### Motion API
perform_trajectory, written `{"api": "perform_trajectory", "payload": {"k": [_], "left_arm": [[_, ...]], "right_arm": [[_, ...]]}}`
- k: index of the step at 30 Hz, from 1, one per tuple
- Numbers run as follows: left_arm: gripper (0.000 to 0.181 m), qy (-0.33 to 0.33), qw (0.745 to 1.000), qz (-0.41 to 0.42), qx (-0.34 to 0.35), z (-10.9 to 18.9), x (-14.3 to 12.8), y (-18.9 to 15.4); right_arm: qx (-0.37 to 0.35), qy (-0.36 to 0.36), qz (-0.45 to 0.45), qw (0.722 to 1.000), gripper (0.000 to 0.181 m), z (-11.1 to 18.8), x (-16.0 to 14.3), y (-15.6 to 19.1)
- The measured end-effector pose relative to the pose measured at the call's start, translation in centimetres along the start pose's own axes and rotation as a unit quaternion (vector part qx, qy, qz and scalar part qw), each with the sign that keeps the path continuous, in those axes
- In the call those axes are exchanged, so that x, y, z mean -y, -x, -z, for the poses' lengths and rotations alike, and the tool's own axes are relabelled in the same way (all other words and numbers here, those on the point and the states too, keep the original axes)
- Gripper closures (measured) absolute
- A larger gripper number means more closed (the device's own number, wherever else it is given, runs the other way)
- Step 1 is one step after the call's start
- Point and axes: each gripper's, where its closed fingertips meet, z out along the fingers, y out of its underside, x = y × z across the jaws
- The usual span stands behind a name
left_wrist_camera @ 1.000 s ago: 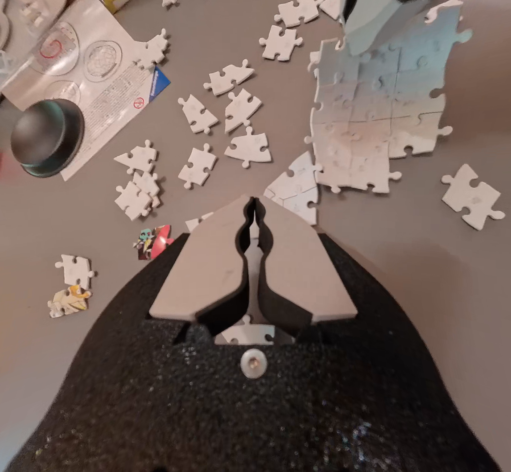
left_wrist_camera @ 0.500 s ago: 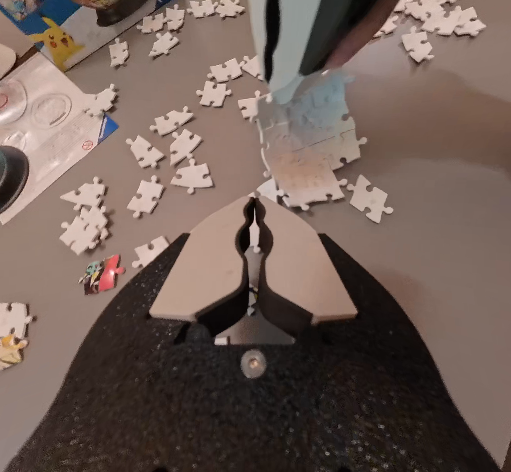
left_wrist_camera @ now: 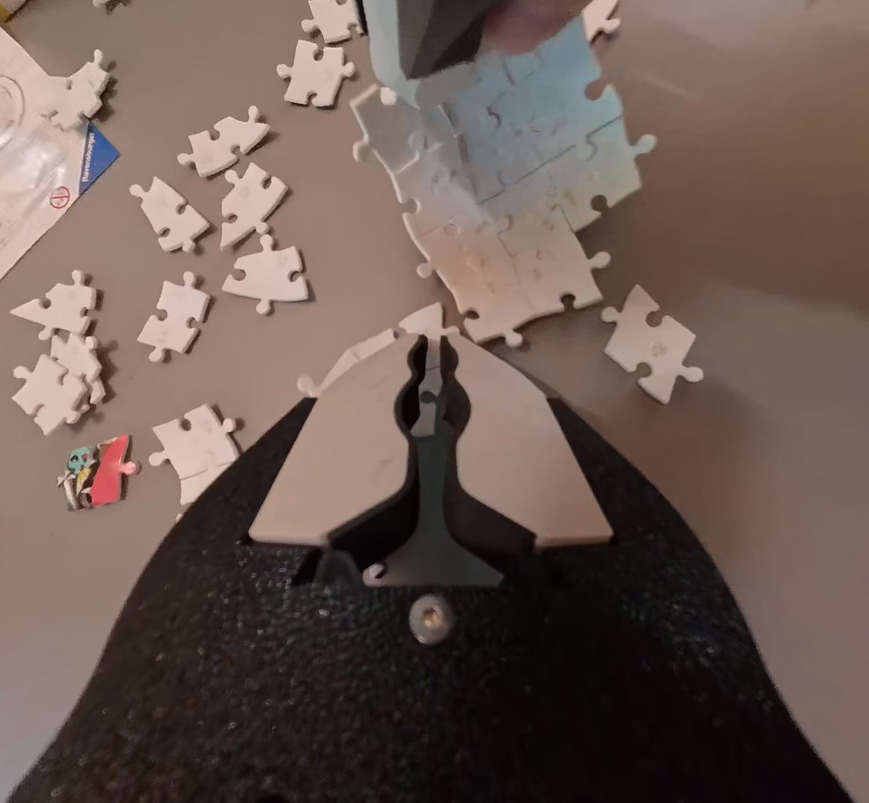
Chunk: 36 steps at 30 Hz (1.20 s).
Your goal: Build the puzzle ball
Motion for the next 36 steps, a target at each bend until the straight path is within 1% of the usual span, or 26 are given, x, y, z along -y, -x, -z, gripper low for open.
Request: {"api": "perform_trajectory", "payload": {"k": [4,6,8,10,12,13,15,16,17,19,20,22,23,26,28,31,33,35,36], "left_arm": [[0.176,0.001,1.000,0.011,0.013,-0.1,0.1,0.4],[0.172,-0.005,0.999,0.028,0.024,0.4,0.2,1.1],[0.172,-0.029,0.998,0.045,0.039,1.3,0.8,1.8],[0.174,-0.068,0.996,0.056,0.033,2.3,1.8,1.7],[0.174,-0.095,0.994,0.057,0.016,2.7,2.6,0.8],[0.171,-0.093,0.994,0.057,0.017,2.6,2.7,0.5],[0.158,-0.073,0.995,0.065,0.027,2.0,2.1,0.4],[0.152,-0.072,0.994,0.082,0.022,1.7,2.0,0.4],[0.151,-0.078,0.991,0.107,0.008,1.7,2.1,0.3],[0.151,-0.095,0.983,0.155,-0.016,2.0,2.6,0.8],[0.151,-0.103,0.980,0.167,-0.024,2.2,3.0,1.2],[0.150,-0.106,0.981,0.157,-0.045,2.3,3.5,1.7],[0.147,-0.098,0.983,0.147,-0.056,2.0,3.6,1.8],[0.142,-0.062,0.985,0.107,-0.117,0.9,3.8,0.6],[0.141,-0.044,0.987,0.079,-0.136,0.1,4.0,0.0],[0.155,-0.027,0.989,0.042,-0.136,-1.4,3.9,-0.2],[0.160,-0.029,0.987,0.043,-0.149,-1.6,4.0,-0.6],[0.162,-0.040,0.985,0.063,-0.155,-1.5,4.0,-0.5],[0.163,-0.048,0.983,0.071,-0.163,-1.3,4.0,-0.5]], "right_arm": [[-0.023,-0.009,-0.002,1.000,0.176,-0.1,0.1,-0.4],[-0.040,-0.015,0.007,0.999,0.176,0.0,0.0,-0.6],[-0.069,-0.013,0.032,0.997,0.176,-0.1,-0.3,-1.1],[-0.083,-0.008,0.043,0.996,0.176,-0.3,-0.7,-1.5],[-0.071,-0.012,0.036,0.997,0.176,-0.3,-0.8,-1.3],[-0.062,-0.020,0.032,0.997,0.176,-0.2,-0.6,-1.1],[-0.047,-0.040,0.029,0.998,0.176,0.3,-0.3,-0.7],[-0.040,-0.054,0.034,0.997,0.177,0.6,0.0,-0.5],[-0.030,-0.069,0.038,0.996,0.177,0.9,0.2,-0.2],[-0.011,-0.088,0.050,0.995,0.177,1.3,0.1,0.1],[-0.001,-0.097,0.063,0.993,0.178,1.4,-0.1,0.2],[0.012,-0.113,0.078,0.990,0.178,1.7,-0.4,0.4],[0.020,-0.121,0.081,0.989,0.178,1.8,-0.5,0.5],[0.044,-0.141,0.085,0.985,0.179,2.1,-0.4,0.9],[0.062,-0.155,0.094,0.982,0.179,2.3,-0.1,1.5],[0.087,-0.170,0.097,0.977,0.179,2.4,0.2,2.4],[0.085,-0.177,0.091,0.976,0.173,2.5,0.2,2.2],[0.084,-0.199,0.068,0.974,0.151,2.9,-0.1,1.3],[0.088,-0.217,0.054,0.971,0.145,3.3,-0.3,0.9]]}}
